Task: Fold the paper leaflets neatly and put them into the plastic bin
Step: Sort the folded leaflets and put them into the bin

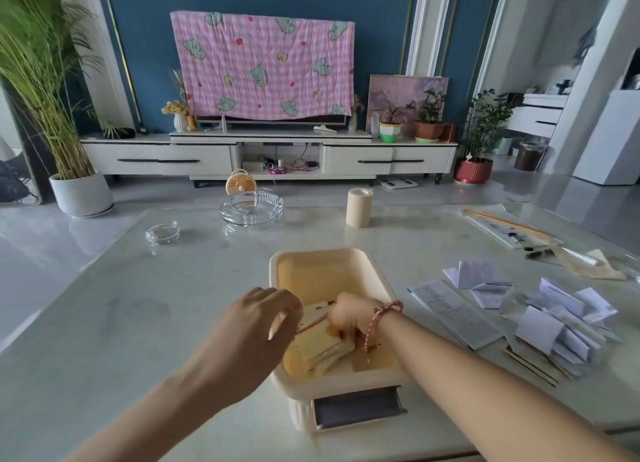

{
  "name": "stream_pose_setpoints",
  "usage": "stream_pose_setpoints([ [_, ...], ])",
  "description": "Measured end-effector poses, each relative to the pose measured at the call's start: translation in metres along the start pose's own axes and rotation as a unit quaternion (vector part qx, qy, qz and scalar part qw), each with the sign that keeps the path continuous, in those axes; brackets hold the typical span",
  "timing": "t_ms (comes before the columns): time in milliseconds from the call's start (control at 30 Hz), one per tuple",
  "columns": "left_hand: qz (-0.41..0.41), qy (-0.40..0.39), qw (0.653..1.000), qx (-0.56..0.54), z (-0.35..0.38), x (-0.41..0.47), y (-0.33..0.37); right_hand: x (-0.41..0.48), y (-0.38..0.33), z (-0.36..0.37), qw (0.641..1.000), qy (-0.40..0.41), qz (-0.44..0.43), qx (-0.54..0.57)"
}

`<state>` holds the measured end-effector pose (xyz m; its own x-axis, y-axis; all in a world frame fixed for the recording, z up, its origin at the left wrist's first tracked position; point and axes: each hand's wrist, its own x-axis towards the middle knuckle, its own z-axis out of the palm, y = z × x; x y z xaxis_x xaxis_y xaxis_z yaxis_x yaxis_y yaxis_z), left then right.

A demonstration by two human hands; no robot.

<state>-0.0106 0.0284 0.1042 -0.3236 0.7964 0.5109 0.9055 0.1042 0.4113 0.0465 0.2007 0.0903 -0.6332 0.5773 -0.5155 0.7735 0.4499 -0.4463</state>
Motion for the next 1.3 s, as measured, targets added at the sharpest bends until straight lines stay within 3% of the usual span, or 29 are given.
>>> stream_pose_setpoints([
  [67, 0.01, -0.036, 0.998, 0.053, 0.008, -0.001, 0.004, 0.001, 0.001, 0.003, 0.997, 0.002, 0.006, -0.075],
  [133, 0.066, -0.027, 0.987, 0.141, 0.022, -0.008, 0.008, 0.008, 0.003, 0.007, 0.993, -0.006, 0.006, -0.114],
  [200, 0.113, 0.002, 0.981, 0.154, 0.037, -0.017, 0.017, 0.008, 0.002, 0.012, 0.988, 0.002, -0.002, -0.151],
  [367, 0.156, 0.014, 0.974, 0.161, 0.063, -0.029, 0.035, -0.001, -0.001, 0.011, 0.963, 0.123, -0.096, -0.218],
  [600, 0.15, 0.043, 0.972, 0.178, 0.063, -0.012, 0.012, -0.003, -0.02, -0.035, 0.985, 0.071, -0.152, -0.043],
  [733, 0.133, 0.054, 0.972, 0.187, 0.062, 0.009, -0.01, -0.019, -0.013, -0.06, 0.955, 0.169, -0.243, 0.012],
  [867, 0.096, 0.069, 0.967, 0.226, 0.059, 0.036, -0.034, -0.029, 0.021, -0.078, 0.894, 0.293, -0.291, 0.172],
  [933, 0.064, 0.062, 0.964, 0.252, 0.057, 0.049, -0.046, -0.027, 0.054, -0.078, 0.874, 0.345, -0.26, 0.222],
  [1033, 0.041, 0.084, 0.958, 0.272, 0.061, 0.063, -0.064, -0.017, 0.116, -0.059, 0.898, 0.404, -0.124, 0.121],
  [1133, -0.024, 0.087, 0.953, 0.29, 0.065, 0.066, -0.063, 0.001, 0.167, -0.022, 0.938, 0.342, -0.052, -0.016],
  [1167, -0.028, 0.12, 0.947, 0.297, 0.071, 0.065, -0.063, 0.004, 0.176, -0.012, 0.946, 0.313, -0.034, -0.069],
  [1200, -0.026, 0.138, 0.95, 0.28, 0.078, 0.062, -0.055, 0.006, 0.183, -0.004, 0.951, 0.29, -0.016, -0.11],
  [1300, 0.097, 0.173, 0.961, 0.196, 0.1, 0.041, -0.031, 0.011, 0.19, 0.003, 0.949, 0.269, 0.009, -0.162],
])
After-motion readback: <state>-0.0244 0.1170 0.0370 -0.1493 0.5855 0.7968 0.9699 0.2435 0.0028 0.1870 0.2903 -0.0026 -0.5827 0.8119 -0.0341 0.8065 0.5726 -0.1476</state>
